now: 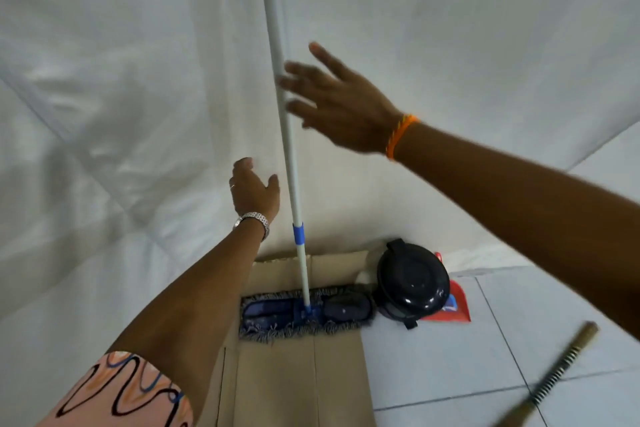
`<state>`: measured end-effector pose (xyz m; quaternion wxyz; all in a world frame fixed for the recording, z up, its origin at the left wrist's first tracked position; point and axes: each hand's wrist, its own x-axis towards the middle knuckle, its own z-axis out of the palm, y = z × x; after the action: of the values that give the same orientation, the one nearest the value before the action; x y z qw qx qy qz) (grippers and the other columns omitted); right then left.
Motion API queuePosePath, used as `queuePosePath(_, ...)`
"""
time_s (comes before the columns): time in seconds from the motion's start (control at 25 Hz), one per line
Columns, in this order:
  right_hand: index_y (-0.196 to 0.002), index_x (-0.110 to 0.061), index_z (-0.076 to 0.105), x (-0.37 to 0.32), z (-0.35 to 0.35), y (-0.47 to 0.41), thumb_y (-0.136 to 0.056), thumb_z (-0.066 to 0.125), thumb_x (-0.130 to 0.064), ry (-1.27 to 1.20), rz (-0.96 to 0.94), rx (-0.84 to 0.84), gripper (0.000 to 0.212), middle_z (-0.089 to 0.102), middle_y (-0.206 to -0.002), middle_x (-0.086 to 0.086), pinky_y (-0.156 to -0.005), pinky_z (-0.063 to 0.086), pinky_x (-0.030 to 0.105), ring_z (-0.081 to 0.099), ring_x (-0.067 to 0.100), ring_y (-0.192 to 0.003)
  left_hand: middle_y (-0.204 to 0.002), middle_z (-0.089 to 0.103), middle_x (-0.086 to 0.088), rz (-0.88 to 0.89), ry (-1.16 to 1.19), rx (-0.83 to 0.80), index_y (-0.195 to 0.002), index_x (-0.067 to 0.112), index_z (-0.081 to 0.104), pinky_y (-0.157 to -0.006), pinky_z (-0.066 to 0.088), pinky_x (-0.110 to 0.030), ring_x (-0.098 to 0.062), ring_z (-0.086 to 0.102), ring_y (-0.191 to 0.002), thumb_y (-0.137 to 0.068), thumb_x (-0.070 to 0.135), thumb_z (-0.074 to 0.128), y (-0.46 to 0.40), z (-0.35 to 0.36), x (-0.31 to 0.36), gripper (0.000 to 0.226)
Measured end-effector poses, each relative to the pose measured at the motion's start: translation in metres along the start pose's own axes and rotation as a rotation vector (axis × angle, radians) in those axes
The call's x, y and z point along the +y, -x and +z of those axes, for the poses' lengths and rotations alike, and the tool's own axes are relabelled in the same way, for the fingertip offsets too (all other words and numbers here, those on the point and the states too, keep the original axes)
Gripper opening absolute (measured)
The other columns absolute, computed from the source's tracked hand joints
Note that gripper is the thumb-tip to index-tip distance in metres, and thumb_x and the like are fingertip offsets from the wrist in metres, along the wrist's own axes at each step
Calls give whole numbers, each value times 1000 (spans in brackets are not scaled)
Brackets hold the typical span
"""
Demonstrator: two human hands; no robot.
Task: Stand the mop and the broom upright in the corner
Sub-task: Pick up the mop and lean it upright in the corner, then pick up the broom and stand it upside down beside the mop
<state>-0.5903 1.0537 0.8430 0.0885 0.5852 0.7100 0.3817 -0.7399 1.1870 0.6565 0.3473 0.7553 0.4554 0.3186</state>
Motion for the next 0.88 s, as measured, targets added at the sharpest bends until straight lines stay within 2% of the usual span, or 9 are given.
queuePosePath(0.08,-130,-15,59,-51,6,55,-100,51,-32,-134,112,-96,36,47,-154,14,-124,14,60,36,35,-147,-120,62,-3,-4,22,111,-122,15,47,-90,51,-42,-28,59,-109,-80,13,62,37,1,-14,45)
queuePosePath(0.16,-130,-16,60,-102,3,113,-96,58,-35,-245,271,-235,39,47,-154,13,-124,17,58,38,34,-146,-112,65,0,14,20,120,-116,19,48,-83,54,-41,-25,62,-103,-78,8,57,81,7,-25,41)
queuePosePath(0.24,-132,-17,59,-154,-3,172,-96,58,-40,-368,428,-398,42,45,-155,13,-123,22,55,37,33,-146,-107,66,0,-4,17,28,-109,20,51,-78,55,-42,-25,64,-98,-75,6,56,129,20,-33,37)
queuePosePath(0.32,-135,-15,56,-206,-18,240,-99,51,-44,-483,570,-570,47,44,-155,14,-123,24,53,36,34,-146,-105,67,-3,-14,20,-104,-108,18,54,-76,55,-42,-27,64,-94,-75,5,57,184,37,-36,36)
queuePosePath(0.44,-131,-15,62,-278,-50,359,-97,55,-49,-614,764,-744,49,52,-149,13,-121,30,52,44,34,-143,-108,67,-8,-12,25,-311,-110,13,59,-85,54,-43,-29,63,-99,-79,0,56,271,65,-39,34)
queuePosePath(0.56,-136,-19,58,-331,-93,499,-99,49,-52,-702,968,-993,50,46,-155,9,-125,18,47,36,30,-148,-108,66,-8,-28,-42,-465,-107,13,62,-84,52,-38,-31,63,-101,-77,-1,57,365,100,-26,33)
queuePosePath(0.64,-141,-22,50,-351,-124,589,-101,44,-52,-722,1116,-1120,51,39,-159,4,-126,12,44,28,26,-151,-114,66,-12,-65,-131,-554,-111,10,63,-86,51,-40,-35,62,-105,-75,2,60,423,137,-6,37)
queuePosePath(0.76,-145,-23,44,-345,-165,702,-102,41,-52,-698,1258,-1189,52,36,-159,2,-126,9,43,26,22,-150,-133,57,-20,-74,-324,-727,-129,6,55,-103,42,-44,-38,52,-123,-80,17,66,508,202,44,51)
queuePosePath(0.88,-148,-20,40,-307,-185,792,-103,42,-50,-677,1265,-1193,54,35,-159,4,-126,10,44,26,23,-149,-142,47,-24,147,-455,-827,-136,-1,46,-115,28,-44,-37,41,-134,-84,34,64,583,270,103,65)
